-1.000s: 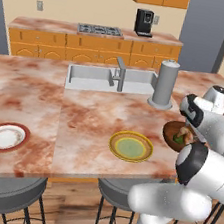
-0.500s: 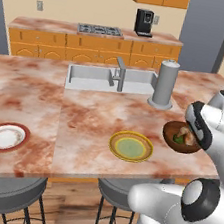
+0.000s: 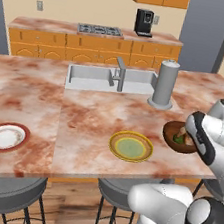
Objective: Pick the chicken drumstick and lime from their plates and place them in the bowl. Then put the bowl in the fridge.
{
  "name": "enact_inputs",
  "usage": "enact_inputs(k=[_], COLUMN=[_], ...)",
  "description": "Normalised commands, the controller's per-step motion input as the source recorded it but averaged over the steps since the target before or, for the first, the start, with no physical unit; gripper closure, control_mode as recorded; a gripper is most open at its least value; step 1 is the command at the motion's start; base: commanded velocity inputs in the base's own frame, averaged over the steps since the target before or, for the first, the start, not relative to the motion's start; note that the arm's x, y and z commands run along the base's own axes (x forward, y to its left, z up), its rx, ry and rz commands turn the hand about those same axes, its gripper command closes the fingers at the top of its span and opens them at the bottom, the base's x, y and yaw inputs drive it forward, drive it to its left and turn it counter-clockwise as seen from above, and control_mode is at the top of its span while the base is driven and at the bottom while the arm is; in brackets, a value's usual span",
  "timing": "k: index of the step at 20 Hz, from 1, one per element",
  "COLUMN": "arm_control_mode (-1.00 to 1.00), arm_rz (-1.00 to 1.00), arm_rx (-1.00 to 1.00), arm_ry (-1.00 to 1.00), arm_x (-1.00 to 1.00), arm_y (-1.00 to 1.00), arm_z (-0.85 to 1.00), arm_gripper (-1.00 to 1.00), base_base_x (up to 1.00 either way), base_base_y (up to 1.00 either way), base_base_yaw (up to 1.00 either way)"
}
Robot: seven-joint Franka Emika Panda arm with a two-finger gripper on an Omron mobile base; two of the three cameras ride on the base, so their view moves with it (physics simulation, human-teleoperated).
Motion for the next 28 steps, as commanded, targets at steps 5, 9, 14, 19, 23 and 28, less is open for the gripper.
enact_inputs(k=[5, 9, 14, 19, 23, 28], arm_control_mode=[-1.0, -1.0, -1.0, -1.0, -1.0, -1.0], arm_rz=[0.14, 0.11, 0.01, -0.03, -0.08, -0.11], arm_rx=[0.06, 0.07, 0.01, 0.02, 0.02, 0.03], arm_ry=[0.02, 0.1, 0.12, 0.18, 0.09, 0.03], arm_x=[0.22, 0.22, 0.25, 0.18, 0.13, 0.1], arm_y=[0.0, -0.06, -0.03, -0.02, -0.01, -0.04], arm_z=[-0.15, -0.14, -0.13, -0.19, -0.29, -0.26], arm_gripper=[-1.0, -1.0, -1.0, -1.0, -1.0, -1.0], base_base_x=[0.0, 0.0, 0.0, 0.0, 0.0, 0.0], base_base_y=[0.0, 0.0, 0.0, 0.0, 0.0, 0.0], base_base_yaw=[0.0, 0.0, 0.0, 0.0, 0.0, 0.0])
